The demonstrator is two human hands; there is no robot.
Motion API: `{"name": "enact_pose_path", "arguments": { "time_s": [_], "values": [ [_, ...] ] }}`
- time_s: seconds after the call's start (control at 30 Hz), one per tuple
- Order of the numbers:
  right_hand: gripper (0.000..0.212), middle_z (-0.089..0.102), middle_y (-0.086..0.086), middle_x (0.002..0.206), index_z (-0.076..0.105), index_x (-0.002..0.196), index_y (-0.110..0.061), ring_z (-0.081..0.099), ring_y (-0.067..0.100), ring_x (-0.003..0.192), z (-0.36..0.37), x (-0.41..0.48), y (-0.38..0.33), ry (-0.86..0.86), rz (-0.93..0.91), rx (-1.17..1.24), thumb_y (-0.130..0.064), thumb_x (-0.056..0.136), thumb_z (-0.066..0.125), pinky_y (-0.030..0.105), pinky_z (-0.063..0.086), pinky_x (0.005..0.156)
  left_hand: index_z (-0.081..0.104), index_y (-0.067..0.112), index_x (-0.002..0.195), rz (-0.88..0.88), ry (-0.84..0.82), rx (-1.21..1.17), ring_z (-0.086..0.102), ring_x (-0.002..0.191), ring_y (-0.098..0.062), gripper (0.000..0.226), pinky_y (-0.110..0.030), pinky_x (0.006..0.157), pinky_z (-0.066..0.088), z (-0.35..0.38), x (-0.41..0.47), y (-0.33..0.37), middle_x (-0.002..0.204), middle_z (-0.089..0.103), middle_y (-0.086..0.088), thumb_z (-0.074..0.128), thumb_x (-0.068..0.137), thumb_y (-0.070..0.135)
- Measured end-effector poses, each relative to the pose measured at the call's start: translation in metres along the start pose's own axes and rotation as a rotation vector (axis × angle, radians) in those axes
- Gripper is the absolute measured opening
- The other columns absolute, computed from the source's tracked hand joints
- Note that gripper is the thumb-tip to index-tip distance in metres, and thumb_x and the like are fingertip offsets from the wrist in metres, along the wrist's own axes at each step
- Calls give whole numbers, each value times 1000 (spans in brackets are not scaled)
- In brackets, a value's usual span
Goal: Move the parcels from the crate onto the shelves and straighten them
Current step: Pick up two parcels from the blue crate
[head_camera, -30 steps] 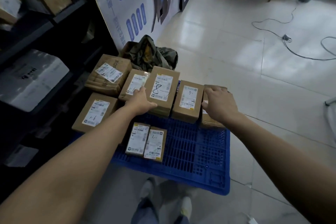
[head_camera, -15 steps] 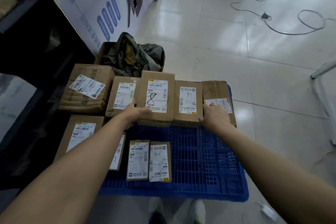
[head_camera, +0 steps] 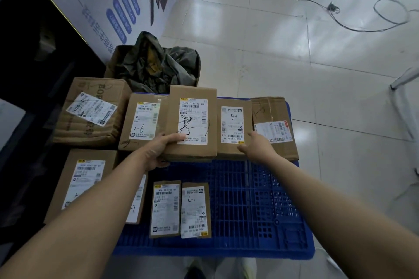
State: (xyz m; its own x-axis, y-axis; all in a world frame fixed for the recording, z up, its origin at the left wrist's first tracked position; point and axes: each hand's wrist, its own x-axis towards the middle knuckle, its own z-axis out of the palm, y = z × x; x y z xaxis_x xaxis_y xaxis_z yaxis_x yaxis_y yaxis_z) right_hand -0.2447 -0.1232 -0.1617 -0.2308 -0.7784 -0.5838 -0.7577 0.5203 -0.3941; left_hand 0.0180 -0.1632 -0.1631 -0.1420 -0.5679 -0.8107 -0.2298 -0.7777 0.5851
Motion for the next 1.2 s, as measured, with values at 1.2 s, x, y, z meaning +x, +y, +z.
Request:
{"name": "enact_pose_path", "arguments": {
  "time_s": [1.2],
  "values": [
    [68,40,17,137,32,139,-9,40,36,124,-23,68,116,225,406,338,-36,86,65,45,42,102,51,28,125,150,-108,-37,60,106,-29,84,-44,81,54,47,2,-2,121,61,-11,79,46,43]
  ]
}}
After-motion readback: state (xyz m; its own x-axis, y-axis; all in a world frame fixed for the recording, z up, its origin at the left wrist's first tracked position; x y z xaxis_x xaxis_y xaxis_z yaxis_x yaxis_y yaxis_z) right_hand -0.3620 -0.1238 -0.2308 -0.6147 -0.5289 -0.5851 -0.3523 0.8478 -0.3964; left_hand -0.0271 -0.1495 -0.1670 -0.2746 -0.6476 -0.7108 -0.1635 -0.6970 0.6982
